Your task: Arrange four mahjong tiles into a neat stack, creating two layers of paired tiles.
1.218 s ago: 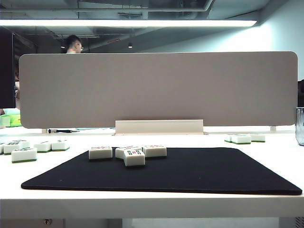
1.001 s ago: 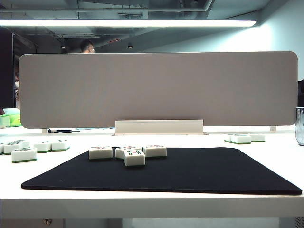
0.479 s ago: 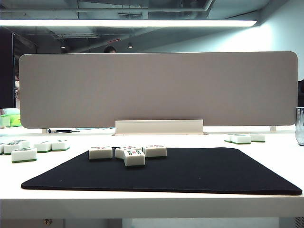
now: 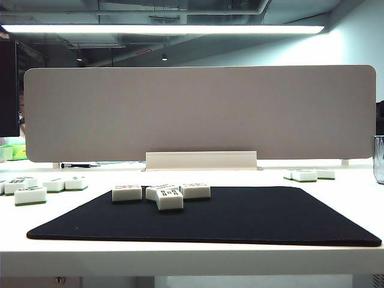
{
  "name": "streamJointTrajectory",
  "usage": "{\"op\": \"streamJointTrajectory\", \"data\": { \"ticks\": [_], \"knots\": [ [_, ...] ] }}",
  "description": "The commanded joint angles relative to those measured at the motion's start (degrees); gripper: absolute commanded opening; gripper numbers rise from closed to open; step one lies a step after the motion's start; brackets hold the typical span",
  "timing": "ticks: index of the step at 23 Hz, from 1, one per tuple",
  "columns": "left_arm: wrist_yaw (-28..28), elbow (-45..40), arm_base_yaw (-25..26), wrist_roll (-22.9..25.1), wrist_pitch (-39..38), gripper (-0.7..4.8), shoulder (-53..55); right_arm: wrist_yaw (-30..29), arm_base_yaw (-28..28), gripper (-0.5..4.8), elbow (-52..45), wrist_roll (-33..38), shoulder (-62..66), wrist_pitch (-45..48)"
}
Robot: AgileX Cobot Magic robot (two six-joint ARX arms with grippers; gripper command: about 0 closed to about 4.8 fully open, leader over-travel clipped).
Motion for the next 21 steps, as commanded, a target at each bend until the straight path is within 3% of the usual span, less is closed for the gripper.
{"op": "streamJointTrajectory", "data": {
  "ticks": [1,9,13,18,21],
  "knots": [
    [0.2,0.0,0.0,0.0,-0.6,0.25,0.0,-3.9,0.1,-0.01,4.6,-0.2,-0.5,-6.2],
    [0.2,0.0,0.0,-0.2,-0.6,0.25,0.0,-9.4,0.1,-0.01,10.0,-0.2,-0.5,-14.4],
    [0.2,0.0,0.0,-0.2,-0.6,0.25,0.0,-16.2,0.1,-0.01,11.2,-0.2,-0.5,-17.1],
    [0.2,0.0,0.0,-0.2,-0.6,0.25,0.0,-28.8,0.1,-0.01,13.9,0.1,-0.5,-19.4],
    [0.2,0.0,0.0,-0.2,-0.6,0.25,0.0,-32.6,0.1,-0.01,16.1,0.1,-0.5,-20.2]
  ]
}}
